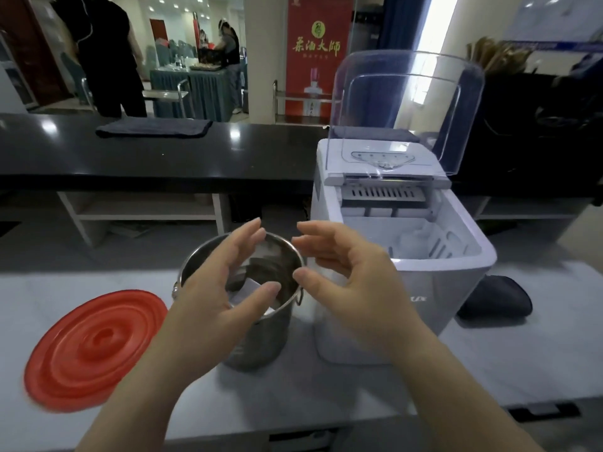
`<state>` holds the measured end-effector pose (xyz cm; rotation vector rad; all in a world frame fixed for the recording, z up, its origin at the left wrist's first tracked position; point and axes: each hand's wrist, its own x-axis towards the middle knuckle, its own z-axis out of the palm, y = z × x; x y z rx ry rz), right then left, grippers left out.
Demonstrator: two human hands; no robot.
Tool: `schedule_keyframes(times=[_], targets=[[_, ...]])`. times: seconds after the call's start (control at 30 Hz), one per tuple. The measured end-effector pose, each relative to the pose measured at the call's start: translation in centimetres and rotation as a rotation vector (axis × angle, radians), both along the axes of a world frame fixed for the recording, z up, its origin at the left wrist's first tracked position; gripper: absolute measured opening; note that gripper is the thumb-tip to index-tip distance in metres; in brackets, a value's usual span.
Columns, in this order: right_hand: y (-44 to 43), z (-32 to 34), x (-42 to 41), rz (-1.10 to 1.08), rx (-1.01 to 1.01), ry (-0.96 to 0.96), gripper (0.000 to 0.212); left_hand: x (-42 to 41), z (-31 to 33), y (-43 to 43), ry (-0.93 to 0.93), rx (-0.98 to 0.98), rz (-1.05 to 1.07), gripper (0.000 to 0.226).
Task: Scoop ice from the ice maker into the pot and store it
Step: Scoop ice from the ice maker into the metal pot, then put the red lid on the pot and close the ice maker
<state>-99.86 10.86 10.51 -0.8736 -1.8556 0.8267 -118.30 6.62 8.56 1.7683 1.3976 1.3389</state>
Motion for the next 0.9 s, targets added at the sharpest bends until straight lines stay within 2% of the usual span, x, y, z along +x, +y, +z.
schedule_keyframes(times=[0.13,0.3,0.67,0.9], targets=[[0.1,1.0,5.2,-0.008,0.077,0.087,0.042,5.5,1.3,1.0,-0.075,0.099,-0.038,0.068],[1.7,1.2,13.2,-0.036,0.076,0.093,0.038,13.7,1.8,3.0,-0.101,0.162,-0.047,0.058],[5.8,-1.5,27.1,-0.118,0.031,0.13,0.024,27.3,0.5,7.1,0.107,0.133,0.019,0.048],[9.2,-5.5,32.0,-0.203,-0.195,0.025,0.022,31.3,0.7,9.2,0.35,0.104,0.132,0.052]])
